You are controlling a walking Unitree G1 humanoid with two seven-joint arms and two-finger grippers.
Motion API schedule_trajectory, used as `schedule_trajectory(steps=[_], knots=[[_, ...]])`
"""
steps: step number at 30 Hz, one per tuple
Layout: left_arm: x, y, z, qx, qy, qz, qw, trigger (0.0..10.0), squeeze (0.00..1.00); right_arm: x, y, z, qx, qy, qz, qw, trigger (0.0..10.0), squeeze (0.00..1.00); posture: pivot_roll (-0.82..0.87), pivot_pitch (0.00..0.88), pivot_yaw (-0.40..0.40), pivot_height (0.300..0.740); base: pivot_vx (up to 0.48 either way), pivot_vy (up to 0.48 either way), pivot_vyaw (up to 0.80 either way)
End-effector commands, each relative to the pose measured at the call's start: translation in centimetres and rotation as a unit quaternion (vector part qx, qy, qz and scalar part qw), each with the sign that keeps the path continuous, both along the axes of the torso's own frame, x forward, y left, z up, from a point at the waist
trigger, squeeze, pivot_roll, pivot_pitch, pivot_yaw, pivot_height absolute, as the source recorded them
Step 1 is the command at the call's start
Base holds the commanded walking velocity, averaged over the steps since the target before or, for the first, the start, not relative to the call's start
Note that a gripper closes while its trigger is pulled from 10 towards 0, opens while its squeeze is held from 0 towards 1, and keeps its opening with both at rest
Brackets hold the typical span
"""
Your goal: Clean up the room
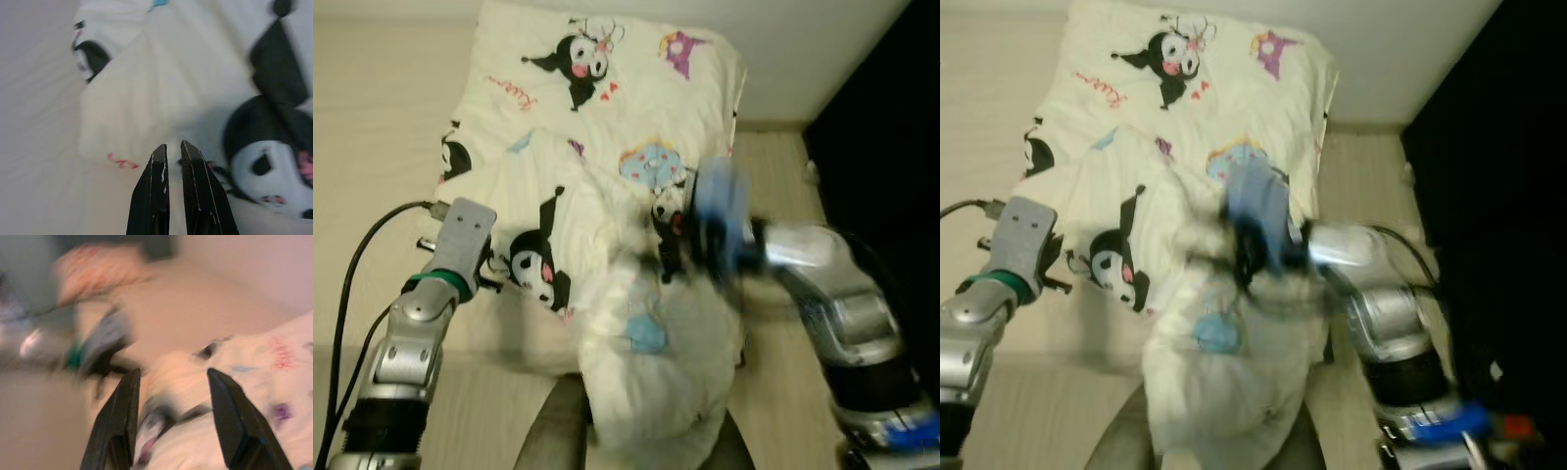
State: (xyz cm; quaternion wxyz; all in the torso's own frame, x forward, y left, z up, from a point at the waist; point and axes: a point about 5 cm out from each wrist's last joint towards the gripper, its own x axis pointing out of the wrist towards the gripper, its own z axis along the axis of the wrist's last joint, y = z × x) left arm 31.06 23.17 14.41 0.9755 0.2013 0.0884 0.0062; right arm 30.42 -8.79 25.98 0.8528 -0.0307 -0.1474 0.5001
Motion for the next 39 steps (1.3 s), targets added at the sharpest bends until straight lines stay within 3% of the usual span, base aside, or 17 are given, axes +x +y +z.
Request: schedule_trajectory(steps=[1, 2, 4, 9, 14, 17, 21, 22, 23, 24, 25, 26, 27, 29, 31, 33, 39], knots=[[0.0, 0.4, -0.7, -0.015, 0.018, 0.010, 1.000, 10.0, 0.00, 1.0, -1.1, -0.1, 0.088, 0.021, -0.074, 0.993, 10.0, 0.00, 0.03, 0.317, 0.082, 0.740, 0.000, 0.000, 0.00], [0.0, 0.4, -0.7, -0.015, 0.018, 0.010, 1.000, 10.0, 0.00, 1.0, -1.1, -0.1, 0.088, 0.021, -0.074, 0.993, 10.0, 0.00, 0.03, 0.317, 0.082, 0.740, 0.000, 0.000, 0.00], [1.2, -0.9, -0.2, -0.021, 0.025, -0.010, 0.999, 10.0, 0.00, 2.0, -1.7, -1.3, 0.179, 0.071, -0.159, 0.968, 10.0, 0.00, 0.03, 0.320, 0.091, 0.740, 0.000, 0.000, 0.00], [2.8, -3.6, 0.7, -0.030, 0.018, -0.048, 0.998, 10.0, 0.00, 2.7, -2.2, -4.7, 0.226, 0.165, -0.212, 0.936, 10.0, 0.00, 0.02, 0.316, 0.096, 0.740, 0.000, 0.000, 0.00], [2.7, -5.0, 0.9, -0.039, 0.019, -0.069, 0.997, 10.0, 0.00, 3.8, -1.9, -8.4, 0.183, 0.230, -0.233, 0.927, 10.0, 0.00, 0.02, 0.318, 0.092, 0.740, 0.000, 0.000, 0.00], [2.5, -5.5, 0.6, -0.049, 0.031, -0.075, 0.995, 10.0, 0.00, 3.8, -1.7, -10.1, 0.114, 0.234, -0.263, 0.929, 10.0, 0.00, 0.03, 0.315, 0.081, 0.740, 0.000, 0.000, 0.00], [2.5, -5.8, 0.6, -0.054, 0.035, -0.076, 0.995, 10.0, 0.00, 3.8, -1.8, -10.6, 0.094, 0.231, -0.278, 0.928, 10.0, 0.00, 0.03, 0.315, 0.079, 0.740, 0.000, 0.000, 0.00], [2.6, -6.2, 0.5, -0.061, 0.036, -0.079, 0.994, 10.0, 0.00, 3.8, -2.0, -11.3, 0.076, 0.234, -0.301, 0.921, 10.0, 0.00, 0.03, 0.314, 0.077, 0.740, 0.000, 0.000, 0.00], [2.9, -8.2, -0.3, -0.082, 0.056, -0.088, 0.991, 10.0, 0.00, 3.6, -4.2, -13.0, 0.064, 0.245, -0.388, 0.886, 10.0, 0.00, 0.02, 0.313, 0.070, 0.740, 0.000, 0.000, 0.00], [2.9, -8.2, -0.3, -0.082, 0.056, -0.088, 0.991, 10.0, 0.00, 3.6, -4.2, -13.0, 0.064, 0.245, -0.388, 0.886, 10.0, 0.00, 0.02, 0.313, 0.070, 0.740, 0.000, 0.000, 0.00], [3.1, -9.7, -0.8, -0.096, 0.071, -0.095, 0.988, 10.0, 0.00, 3.3, -5.8, -14.2, 0.055, 0.252, -0.448, 0.856, 10.0, 0.00, 0.00, 0.310, 0.069, 0.740, 0.000, 0.000, 0.00], [3.1, -9.7, -0.8, -0.096, 0.071, -0.095, 0.988, 10.0, 0.00, 3.3, -5.8, -14.2, 0.055, 0.252, -0.448, 0.856, 10.0, 0.00, 0.00, 0.310, 0.069, 0.740, 0.000, 0.000, 0.00], [3.4, -11.1, -1.4, -0.112, 0.087, -0.100, 0.985, 10.0, 0.00, 2.9, -7.1, -14.7, 0.046, 0.234, -0.495, 0.836, 10.0, 0.00, -0.01, 0.309, 0.070, 0.740, 0.000, 0.000, 0.00], [3.7, -11.9, -2.0, -0.124, 0.103, -0.091, 0.983, 10.0, 0.00, 2.5, -7.5, -14.4, 0.034, 0.194, -0.503, 0.841, 10.0, 0.00, -0.03, 0.305, 0.068, 0.740, 0.000, 0.000, 0.00], [4.4, -11.6, -2.8, -0.155, 0.124, -0.052, 0.979, 10.0, 0.00, 2.1, -6.5, -13.0, 0.020, 0.121, -0.463, 0.878, 10.0, 0.00, -0.07, 0.298, 0.054, 0.740, 0.000, 0.000, 0.00], [4.7, -10.7, -3.1, -0.175, 0.127, -0.026, 0.976, 10.0, 0.00, 1.8, -5.6, -12.1, 0.016, 0.084, -0.426, 0.901, 10.0, 0.00, -0.09, 0.289, 0.026, 0.740, 0.000, 0.000, 0.00], [4.6, -9.3, -3.6, -0.169, 0.109, -0.023, 0.979, 10.0, 0.00, 1.4, -4.8, -11.9, 0.023, 0.085, -0.398, 0.913, 10.0, 0.00, -0.11, 0.278, -0.036, 0.740, 0.000, 0.000, 0.00]])
